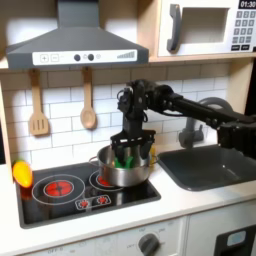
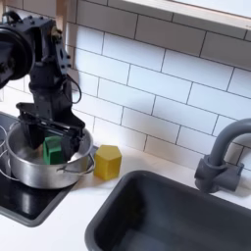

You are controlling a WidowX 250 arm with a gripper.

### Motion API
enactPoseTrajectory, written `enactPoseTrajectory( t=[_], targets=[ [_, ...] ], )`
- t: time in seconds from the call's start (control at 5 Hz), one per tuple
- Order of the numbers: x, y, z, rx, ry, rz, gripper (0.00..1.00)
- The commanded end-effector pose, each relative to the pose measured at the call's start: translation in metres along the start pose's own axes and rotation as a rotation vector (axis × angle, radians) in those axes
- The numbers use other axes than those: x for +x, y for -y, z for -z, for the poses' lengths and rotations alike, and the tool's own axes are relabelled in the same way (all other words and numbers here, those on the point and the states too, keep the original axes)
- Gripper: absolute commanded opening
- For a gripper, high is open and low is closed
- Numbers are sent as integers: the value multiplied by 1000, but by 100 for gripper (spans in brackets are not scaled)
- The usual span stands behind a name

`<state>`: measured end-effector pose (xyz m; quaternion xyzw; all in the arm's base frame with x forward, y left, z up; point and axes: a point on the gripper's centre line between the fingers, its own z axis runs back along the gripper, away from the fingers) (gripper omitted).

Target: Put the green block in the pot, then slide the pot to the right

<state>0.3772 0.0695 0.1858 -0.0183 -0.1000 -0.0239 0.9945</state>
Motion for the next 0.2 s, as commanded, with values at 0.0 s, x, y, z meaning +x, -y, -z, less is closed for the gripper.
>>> enactPoseTrajectory(
  t=[0.0],
  targets=[
    [7,8,-15,-50,38,48,100]
  ],
)
